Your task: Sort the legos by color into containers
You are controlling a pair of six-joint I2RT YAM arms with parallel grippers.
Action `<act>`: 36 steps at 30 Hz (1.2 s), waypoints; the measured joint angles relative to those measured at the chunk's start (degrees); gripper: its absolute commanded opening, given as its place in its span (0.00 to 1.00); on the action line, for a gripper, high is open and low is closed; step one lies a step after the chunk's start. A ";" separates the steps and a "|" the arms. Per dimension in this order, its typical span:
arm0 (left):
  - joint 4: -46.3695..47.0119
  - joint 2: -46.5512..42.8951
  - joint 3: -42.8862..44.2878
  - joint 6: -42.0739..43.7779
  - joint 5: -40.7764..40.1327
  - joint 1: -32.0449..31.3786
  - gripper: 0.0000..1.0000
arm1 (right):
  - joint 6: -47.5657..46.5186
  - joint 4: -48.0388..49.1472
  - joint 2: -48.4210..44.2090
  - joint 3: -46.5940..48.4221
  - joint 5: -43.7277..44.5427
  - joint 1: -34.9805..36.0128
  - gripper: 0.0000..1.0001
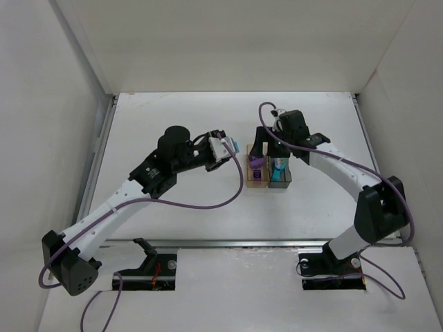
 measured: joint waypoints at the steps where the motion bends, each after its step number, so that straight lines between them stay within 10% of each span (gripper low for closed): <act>1: 0.11 0.11 0.00 -0.28 0.00 0.00 0.00 | -0.04 -0.48 -1.14 0.44 0.24 -0.07 0.91; 20: -6.73 48.76 31.91 -0.22 2.84 -6.43 0.00 | -0.92 -12.61 -29.14 1.84 17.09 -9.66 0.99; 36: 4.22 56.39 31.91 -5.42 3.78 -6.93 0.64 | -1.31 -16.48 -34.91 -0.20 19.26 -10.03 0.99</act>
